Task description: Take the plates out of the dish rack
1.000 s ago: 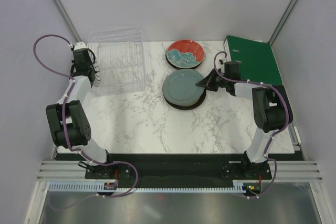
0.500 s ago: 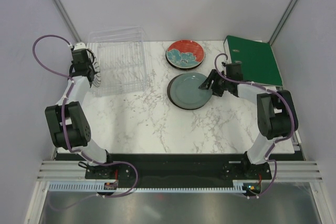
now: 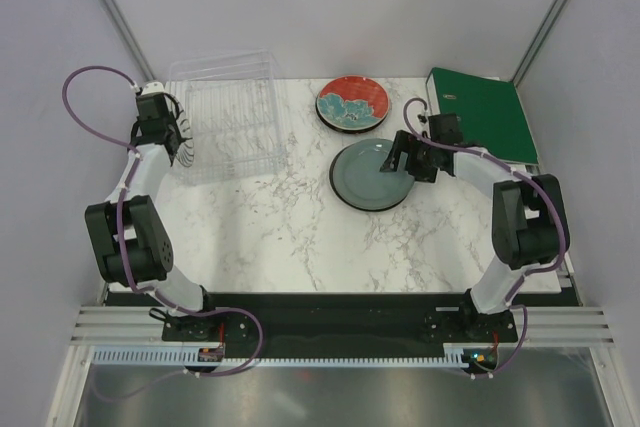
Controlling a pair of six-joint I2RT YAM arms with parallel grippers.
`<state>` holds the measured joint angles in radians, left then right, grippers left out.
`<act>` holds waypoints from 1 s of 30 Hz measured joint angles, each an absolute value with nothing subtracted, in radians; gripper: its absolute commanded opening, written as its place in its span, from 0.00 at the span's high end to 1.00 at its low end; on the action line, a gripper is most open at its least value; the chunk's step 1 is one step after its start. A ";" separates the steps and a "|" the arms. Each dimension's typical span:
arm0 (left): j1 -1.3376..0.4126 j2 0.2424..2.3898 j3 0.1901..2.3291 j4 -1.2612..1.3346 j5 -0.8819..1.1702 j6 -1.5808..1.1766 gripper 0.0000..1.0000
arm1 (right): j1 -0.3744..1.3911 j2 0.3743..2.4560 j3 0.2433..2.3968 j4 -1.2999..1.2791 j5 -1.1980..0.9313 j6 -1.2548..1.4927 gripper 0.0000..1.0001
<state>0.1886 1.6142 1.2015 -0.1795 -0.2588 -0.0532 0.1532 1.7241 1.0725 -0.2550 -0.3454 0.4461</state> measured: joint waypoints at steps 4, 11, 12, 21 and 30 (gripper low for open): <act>0.189 1.614 1.215 -0.207 -0.251 -0.054 0.98 | 0.175 1.750 1.132 -0.326 -0.276 0.401 0.02; 0.189 1.611 1.217 -0.218 -0.241 -0.054 0.98 | 0.253 1.784 1.203 -0.414 -0.062 0.350 0.02; 0.189 1.609 1.217 -0.220 -0.239 -0.054 0.98 | 0.263 1.784 1.203 -0.420 -0.029 0.346 0.02; 0.189 1.607 1.234 -0.260 -0.225 -0.054 0.98 | 0.302 1.768 1.202 -0.500 0.231 0.343 0.02; 0.189 1.596 1.243 -0.280 -0.224 -0.054 0.98 | 0.294 1.619 1.175 -0.517 0.286 0.344 0.02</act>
<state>0.1886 1.5959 1.2427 -0.2802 -0.2241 -0.0536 0.2943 1.6192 1.1751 -0.5167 0.2863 0.3439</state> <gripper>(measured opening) 0.223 0.982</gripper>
